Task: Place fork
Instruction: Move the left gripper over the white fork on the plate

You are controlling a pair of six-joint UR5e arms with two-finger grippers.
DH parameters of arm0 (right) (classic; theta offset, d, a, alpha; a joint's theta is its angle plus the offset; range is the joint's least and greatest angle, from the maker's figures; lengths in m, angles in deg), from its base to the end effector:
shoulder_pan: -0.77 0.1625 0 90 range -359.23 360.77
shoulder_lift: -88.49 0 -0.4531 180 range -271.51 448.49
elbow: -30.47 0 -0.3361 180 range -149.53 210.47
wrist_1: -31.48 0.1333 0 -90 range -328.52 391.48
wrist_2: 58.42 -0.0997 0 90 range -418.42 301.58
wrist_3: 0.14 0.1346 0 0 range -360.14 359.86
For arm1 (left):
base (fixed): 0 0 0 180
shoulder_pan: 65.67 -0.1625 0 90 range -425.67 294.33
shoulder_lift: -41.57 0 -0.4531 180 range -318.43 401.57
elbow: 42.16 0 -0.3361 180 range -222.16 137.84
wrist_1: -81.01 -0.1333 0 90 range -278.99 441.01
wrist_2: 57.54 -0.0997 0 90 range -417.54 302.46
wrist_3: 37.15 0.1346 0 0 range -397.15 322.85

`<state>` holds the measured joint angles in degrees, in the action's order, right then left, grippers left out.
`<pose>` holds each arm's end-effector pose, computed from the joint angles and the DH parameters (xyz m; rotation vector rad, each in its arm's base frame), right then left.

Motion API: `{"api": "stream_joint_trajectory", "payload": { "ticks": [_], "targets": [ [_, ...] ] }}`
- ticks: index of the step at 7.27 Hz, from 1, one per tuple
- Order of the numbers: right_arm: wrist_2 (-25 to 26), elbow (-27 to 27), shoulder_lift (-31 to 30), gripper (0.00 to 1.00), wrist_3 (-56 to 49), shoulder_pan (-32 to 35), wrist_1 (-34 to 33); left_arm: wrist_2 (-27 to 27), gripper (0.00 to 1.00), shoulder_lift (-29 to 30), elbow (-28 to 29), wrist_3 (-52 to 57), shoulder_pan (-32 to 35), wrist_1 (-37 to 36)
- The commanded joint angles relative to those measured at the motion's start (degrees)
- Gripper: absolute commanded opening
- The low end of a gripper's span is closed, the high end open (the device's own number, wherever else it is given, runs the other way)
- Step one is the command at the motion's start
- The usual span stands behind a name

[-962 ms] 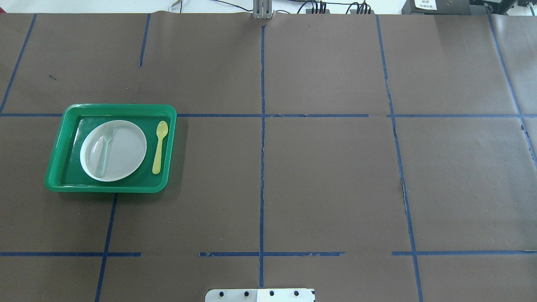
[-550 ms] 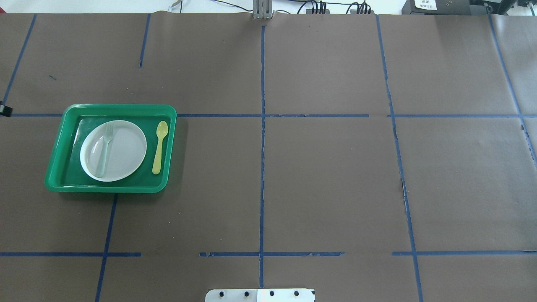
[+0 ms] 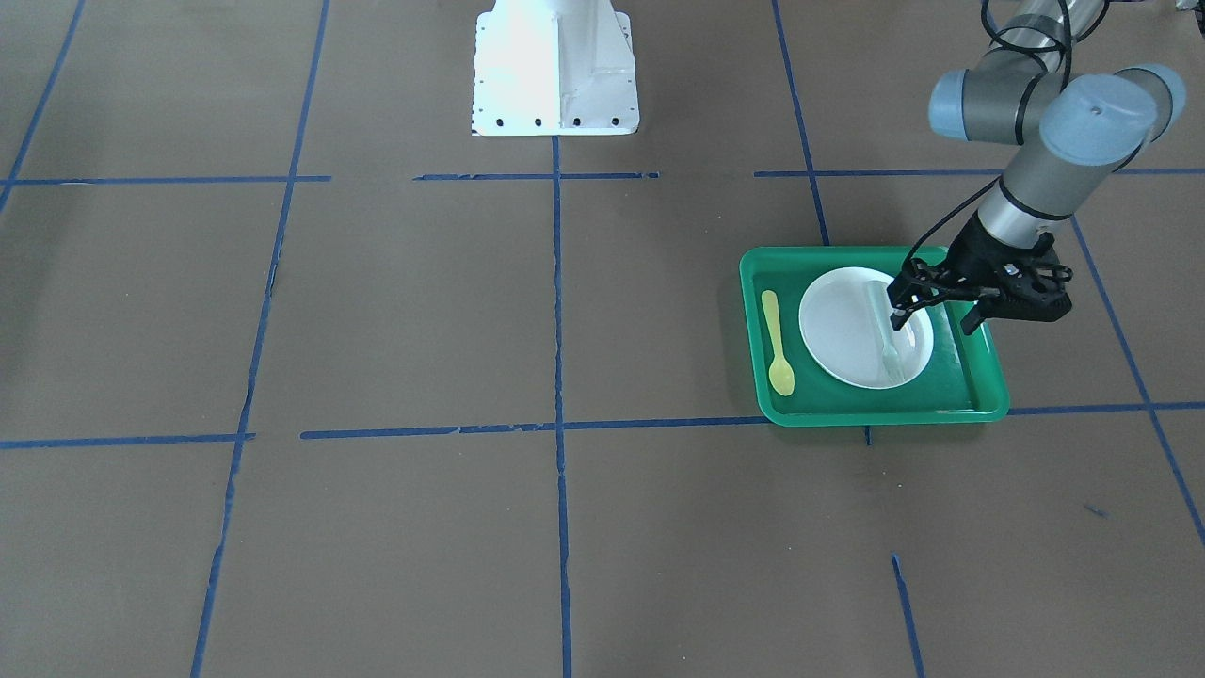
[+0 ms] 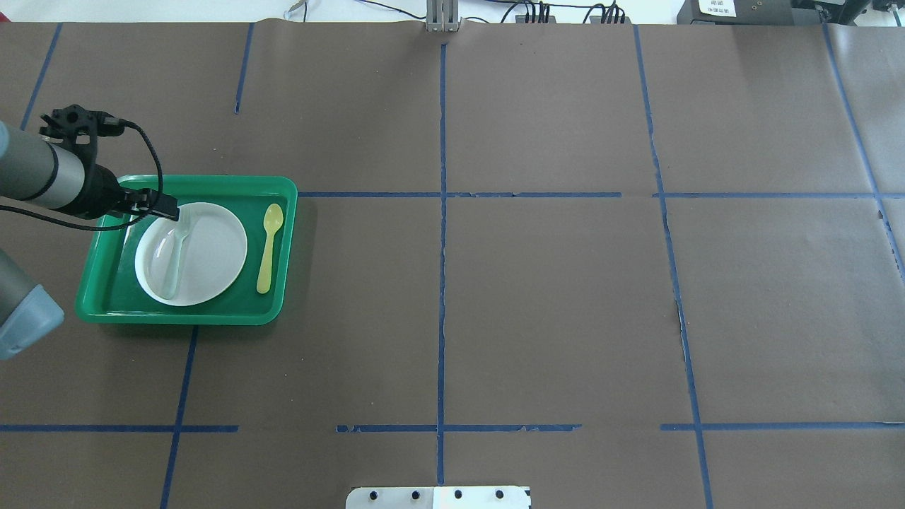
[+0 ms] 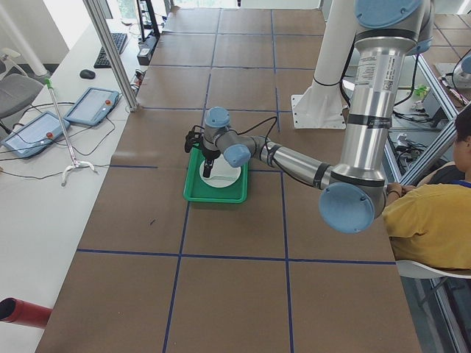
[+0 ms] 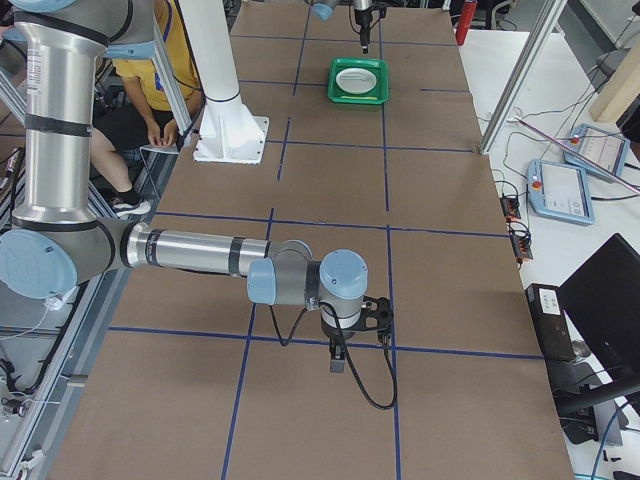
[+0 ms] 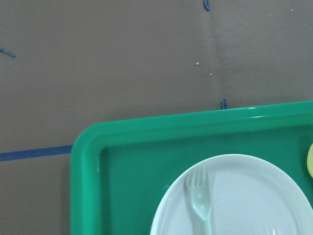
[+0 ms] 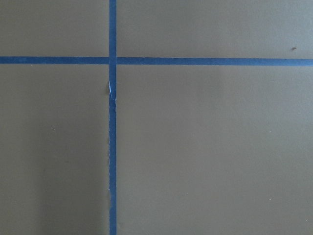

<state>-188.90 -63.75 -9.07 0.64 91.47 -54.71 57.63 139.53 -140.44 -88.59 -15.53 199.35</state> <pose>0.0505 -0.3759 0.7328 0.0074 -0.7065 0.0218 0.2890 -0.4648 0.5340 0.2366 0.8375 -0.0183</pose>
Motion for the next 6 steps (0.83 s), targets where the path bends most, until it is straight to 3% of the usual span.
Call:
{"api": "stream_joint_trajectory", "payload": {
  "ticks": [1, 3, 6],
  "targets": [
    [-0.04, 0.0, 0.0, 1.0, 0.01, 0.0, 0.06, -1.88, 0.8, 0.74, 2.65, -1.47, -2.33, -0.04],
    [-0.04, 0.0, 0.0, 1.0, 0.01, 0.0, -0.03, -1.62, 0.69, 0.74, 2.74, -1.64, -3.21, -0.13],
    [-0.04, 0.0, 0.0, 1.0, 0.01, 0.0, 0.06, -1.26, 0.69, 0.83, 3.35, -1.56, -4.09, -0.22]
  ]
}}
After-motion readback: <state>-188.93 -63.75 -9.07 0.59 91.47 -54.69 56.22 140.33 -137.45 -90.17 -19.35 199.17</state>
